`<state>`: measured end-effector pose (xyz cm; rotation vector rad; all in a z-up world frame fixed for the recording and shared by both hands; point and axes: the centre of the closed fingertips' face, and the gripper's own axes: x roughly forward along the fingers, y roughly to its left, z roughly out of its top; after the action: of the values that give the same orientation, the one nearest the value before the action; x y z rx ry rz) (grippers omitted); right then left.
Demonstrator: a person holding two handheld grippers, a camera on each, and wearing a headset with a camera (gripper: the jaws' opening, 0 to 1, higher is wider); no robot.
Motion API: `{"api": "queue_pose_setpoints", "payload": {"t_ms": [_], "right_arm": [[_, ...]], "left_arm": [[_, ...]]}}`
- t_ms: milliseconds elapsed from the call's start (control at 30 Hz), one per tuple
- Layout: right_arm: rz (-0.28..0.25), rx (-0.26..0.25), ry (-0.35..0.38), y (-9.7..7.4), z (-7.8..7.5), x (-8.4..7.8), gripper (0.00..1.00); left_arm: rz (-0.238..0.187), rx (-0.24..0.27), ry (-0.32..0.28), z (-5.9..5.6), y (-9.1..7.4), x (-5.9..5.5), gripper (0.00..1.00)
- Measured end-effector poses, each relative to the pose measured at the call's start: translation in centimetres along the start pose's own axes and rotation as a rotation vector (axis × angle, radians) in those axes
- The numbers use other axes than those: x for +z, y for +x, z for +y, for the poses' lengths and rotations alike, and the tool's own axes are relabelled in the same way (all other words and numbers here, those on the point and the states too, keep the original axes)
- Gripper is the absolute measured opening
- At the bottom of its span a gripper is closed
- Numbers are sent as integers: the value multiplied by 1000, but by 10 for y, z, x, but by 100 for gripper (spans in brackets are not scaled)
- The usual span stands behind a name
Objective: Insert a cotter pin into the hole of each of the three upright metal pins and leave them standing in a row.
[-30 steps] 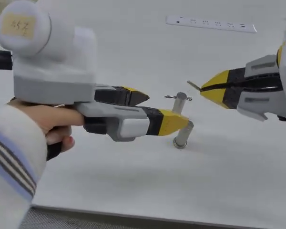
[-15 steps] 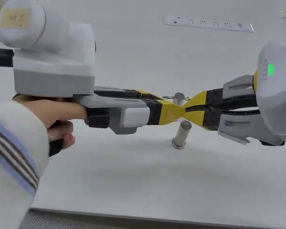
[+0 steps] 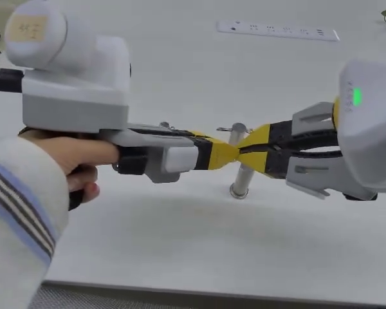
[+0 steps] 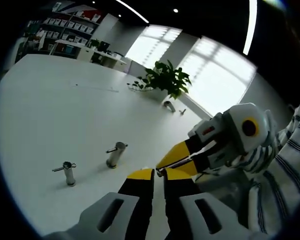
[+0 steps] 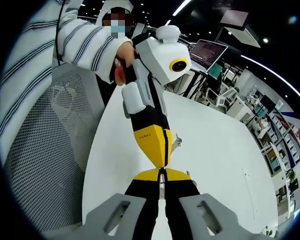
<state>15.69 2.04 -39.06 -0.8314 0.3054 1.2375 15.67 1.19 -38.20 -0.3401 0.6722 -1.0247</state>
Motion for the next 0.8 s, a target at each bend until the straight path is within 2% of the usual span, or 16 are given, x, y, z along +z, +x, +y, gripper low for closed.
{"api": "queue_pose_setpoints", "payload": {"t_ms": [67,400,600,800], "right_arm": [[0,-1,-2,0,1,1,0],[-4,4,0,1,6,6,0],[-15,-7,5,0,5,8,0],[-8,-14,-3,1,4,5,0]], "left_arm": [[-4,-1,-13,0,0,0,0],[2,-5,-49,0,-2,-5,0],[-7,1,-39,7,-6,-1,0],[-5,13,-36,6,-5,-1,0]]}}
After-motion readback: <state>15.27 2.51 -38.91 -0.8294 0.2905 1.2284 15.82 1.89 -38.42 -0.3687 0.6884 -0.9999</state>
